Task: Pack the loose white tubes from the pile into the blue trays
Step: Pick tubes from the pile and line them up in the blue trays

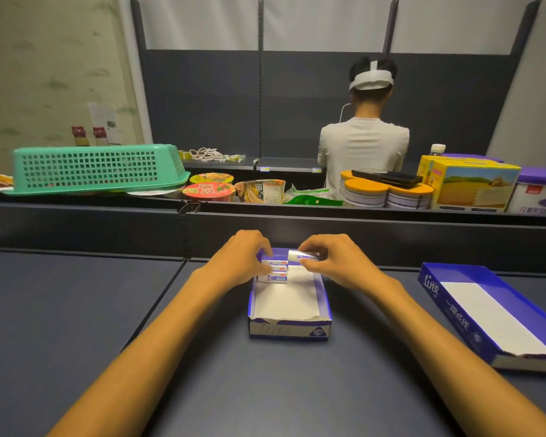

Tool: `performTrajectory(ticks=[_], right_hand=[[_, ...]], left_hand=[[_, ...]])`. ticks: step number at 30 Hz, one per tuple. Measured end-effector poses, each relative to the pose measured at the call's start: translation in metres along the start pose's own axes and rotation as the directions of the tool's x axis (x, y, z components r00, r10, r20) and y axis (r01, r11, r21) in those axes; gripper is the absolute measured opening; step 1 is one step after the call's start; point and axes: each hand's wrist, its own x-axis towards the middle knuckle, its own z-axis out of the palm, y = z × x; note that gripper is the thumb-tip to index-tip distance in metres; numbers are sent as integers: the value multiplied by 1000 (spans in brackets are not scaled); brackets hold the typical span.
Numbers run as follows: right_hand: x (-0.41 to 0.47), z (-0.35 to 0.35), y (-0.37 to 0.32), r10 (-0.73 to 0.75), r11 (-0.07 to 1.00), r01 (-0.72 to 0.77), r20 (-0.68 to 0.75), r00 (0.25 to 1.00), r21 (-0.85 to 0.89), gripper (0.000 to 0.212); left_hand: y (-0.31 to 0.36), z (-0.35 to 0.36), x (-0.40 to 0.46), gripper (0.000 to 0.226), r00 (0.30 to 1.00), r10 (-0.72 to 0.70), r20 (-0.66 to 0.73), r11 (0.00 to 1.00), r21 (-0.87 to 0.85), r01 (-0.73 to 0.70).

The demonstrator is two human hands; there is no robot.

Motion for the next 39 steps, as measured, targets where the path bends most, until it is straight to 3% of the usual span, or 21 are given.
performTrajectory(ticks=[5, 13, 28, 35, 39], right_hand=[[7, 11, -21, -100, 990, 105, 60, 993, -92, 28], [13, 36, -38, -204, 927, 246, 173, 964, -282, 27], [15, 42, -43, -191, 913, 243, 182, 964, -327, 25], [15, 40, -39, -144, 944, 195, 200, 969, -268, 30], [15, 21, -41, -104, 967, 128, 116, 988, -220, 36]], left_hand=[[-17, -15, -15, 45, 998, 12, -59, 1000, -2, -13], [-35, -14, -29, 54, 1000, 2, -28, 997, 77, 0], [-28, -14, -27, 40, 999, 34, 18, 995, 94, -35], [-30, -12, -28, 44, 999, 27, 25, 994, 105, -30], [-34, -21, -33, 43, 999, 28, 21, 991, 129, -31]])
